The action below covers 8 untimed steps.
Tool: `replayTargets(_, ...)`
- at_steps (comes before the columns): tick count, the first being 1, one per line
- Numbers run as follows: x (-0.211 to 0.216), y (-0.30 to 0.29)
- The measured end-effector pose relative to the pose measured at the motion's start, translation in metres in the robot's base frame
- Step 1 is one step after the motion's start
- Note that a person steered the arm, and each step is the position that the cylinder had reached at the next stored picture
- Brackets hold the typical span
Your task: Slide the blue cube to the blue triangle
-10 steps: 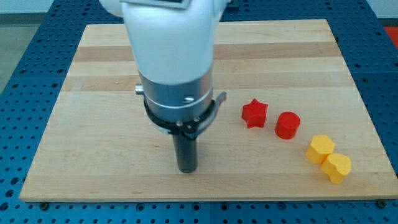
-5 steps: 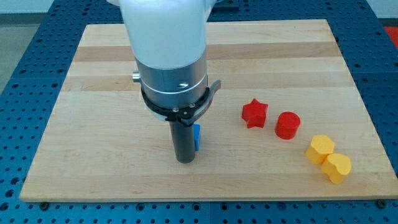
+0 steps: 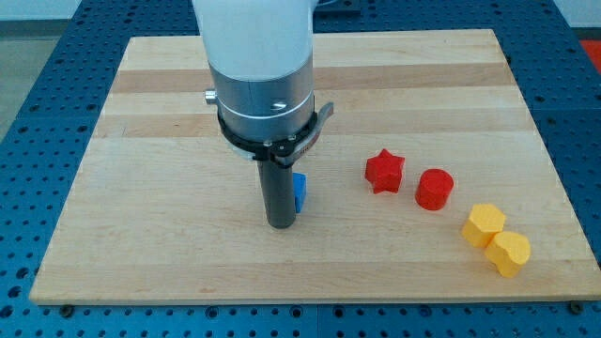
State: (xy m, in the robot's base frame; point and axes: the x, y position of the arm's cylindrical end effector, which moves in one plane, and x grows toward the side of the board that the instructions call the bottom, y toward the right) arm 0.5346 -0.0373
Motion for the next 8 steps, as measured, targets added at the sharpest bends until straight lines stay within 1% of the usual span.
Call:
replayTargets(4, -0.006, 0.007)
replayTargets(8, -0.036, 0.023)
